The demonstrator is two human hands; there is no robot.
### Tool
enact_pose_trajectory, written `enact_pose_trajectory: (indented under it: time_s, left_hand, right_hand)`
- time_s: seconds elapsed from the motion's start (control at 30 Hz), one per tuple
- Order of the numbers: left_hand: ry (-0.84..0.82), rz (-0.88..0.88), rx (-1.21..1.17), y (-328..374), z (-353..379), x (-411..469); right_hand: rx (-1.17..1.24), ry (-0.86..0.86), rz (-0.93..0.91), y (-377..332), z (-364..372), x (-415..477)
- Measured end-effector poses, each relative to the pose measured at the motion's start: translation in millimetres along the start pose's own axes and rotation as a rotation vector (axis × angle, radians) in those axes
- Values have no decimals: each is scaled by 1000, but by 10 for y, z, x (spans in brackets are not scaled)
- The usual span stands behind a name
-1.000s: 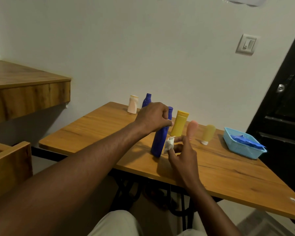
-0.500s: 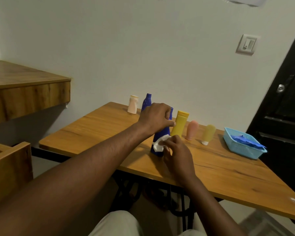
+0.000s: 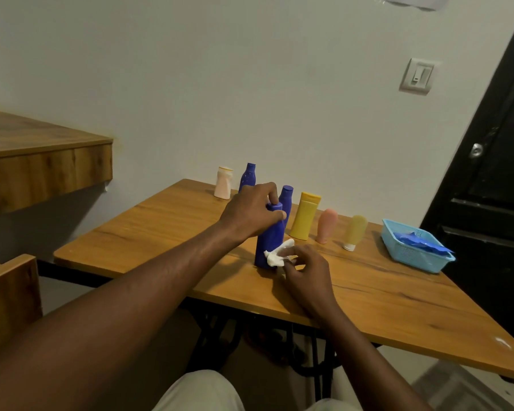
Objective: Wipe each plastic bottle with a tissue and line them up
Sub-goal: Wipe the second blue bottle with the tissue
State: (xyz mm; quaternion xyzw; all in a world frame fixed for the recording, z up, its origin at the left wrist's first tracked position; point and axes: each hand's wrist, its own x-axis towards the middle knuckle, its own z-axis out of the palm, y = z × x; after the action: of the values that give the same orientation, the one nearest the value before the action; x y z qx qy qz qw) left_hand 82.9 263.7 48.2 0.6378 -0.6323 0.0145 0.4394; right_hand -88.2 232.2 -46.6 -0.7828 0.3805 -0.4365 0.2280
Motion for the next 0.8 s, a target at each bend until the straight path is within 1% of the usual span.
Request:
enact_pose_trajectory:
  time_s: [0.13,0.27,0.4,0.6,0.7,0.8]
  left_hand:
    - [1,-24,-86,-67,-108,137]
    - [24,-29,-95,-200,-363,381]
    - [53,-47,-84,-411,-468,625]
    - [85,-50,-87,-702,-294,934]
    - [86,-50,-95,-789,-126,1090]
    - [84,-45,-108,-846,5,1224]
  right_hand:
    - [24,0,24,61,7,89]
    - [20,-15,19,150,39,247]
    - [-19,-103,-14,163,109,485]
    - [-207,-197,-150,125,283,891]
    - [-259,-231,-158,172,377,1065]
    - [-266,-221,-145,261,466,1143]
